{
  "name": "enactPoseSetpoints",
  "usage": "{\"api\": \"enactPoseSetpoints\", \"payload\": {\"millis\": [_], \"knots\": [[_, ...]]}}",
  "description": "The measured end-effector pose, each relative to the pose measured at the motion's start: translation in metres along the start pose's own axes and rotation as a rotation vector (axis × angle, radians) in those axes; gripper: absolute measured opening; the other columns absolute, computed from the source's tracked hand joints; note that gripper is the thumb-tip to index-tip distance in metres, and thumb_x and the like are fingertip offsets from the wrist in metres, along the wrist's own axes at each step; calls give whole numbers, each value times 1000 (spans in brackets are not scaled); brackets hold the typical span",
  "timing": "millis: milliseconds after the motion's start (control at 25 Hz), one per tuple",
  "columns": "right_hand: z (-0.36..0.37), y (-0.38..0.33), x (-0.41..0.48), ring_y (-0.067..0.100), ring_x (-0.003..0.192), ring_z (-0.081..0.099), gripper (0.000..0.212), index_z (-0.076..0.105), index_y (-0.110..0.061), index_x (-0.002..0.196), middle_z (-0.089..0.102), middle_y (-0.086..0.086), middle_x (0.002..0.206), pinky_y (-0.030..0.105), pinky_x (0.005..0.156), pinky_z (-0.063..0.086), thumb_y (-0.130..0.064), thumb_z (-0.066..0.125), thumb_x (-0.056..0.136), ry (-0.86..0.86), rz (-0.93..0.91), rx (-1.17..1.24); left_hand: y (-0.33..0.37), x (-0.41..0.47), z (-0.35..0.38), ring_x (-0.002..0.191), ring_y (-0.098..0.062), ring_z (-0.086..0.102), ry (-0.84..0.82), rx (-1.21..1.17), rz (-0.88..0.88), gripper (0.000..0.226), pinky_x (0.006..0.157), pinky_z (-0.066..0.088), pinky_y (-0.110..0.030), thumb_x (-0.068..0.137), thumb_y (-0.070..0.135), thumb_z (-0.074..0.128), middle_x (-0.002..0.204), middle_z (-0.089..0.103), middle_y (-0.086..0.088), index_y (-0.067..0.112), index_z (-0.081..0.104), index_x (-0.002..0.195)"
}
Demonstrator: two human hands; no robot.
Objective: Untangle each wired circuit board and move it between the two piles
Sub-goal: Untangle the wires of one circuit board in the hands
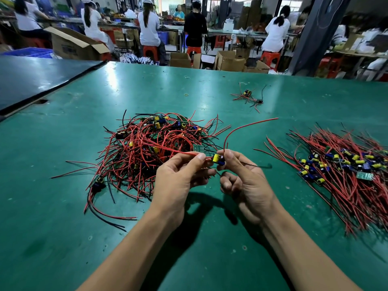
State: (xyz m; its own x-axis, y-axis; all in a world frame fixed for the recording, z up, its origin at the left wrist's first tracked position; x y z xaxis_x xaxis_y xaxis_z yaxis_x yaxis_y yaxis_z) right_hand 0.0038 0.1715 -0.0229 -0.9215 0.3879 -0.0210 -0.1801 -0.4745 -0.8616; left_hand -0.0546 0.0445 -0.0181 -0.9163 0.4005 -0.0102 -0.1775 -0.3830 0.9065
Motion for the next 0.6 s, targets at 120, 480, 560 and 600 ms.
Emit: {"api": "enactPoseSetpoints", "payload": {"millis": [120,480,560,600], "knots": [[1,2,0,10,47,46,38,72,-11,94,68,2,76,18,44,40,-25,85,62,-8,-8,-60,-2,0,-2,69,-22,72,17,14,2,5,66,53,-31,85,10,70,82,74,-13,10,67,90],[-11,5,2,7,54,49,14,77,-19,77,66,-1,74,20,50,41,-28,73,67,112,237,60,-12,-1,5,82,-18,72,-174,37,-53,22,67,58,-24,81,-6,67,96,76,-12,12,71,93],[-11,4,1,13,60,54,14,77,-17,80,66,4,79,27,60,44,-25,69,71,36,269,45,-16,1,5,75,-21,71,-177,46,-139,13,63,57,-26,87,1,62,95,75,-15,9,69,96],[-10,4,-1,18,65,57,15,77,-16,82,67,8,84,33,68,47,-23,67,74,-18,284,22,-17,1,5,70,-22,70,-175,40,-183,11,62,56,-28,89,10,62,92,74,-15,6,69,97]]}}
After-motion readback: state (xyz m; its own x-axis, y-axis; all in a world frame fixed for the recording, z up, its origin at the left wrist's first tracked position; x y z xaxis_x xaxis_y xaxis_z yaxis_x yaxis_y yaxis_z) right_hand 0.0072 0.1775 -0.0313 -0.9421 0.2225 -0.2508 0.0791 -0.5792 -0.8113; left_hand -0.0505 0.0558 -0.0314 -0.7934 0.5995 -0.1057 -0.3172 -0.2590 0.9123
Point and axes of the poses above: each hand's wrist, its own x-axis towards the middle knuckle, its own z-axis out of the palm, y = z × x, the point moved 5 cm from there along x, towards the middle knuckle
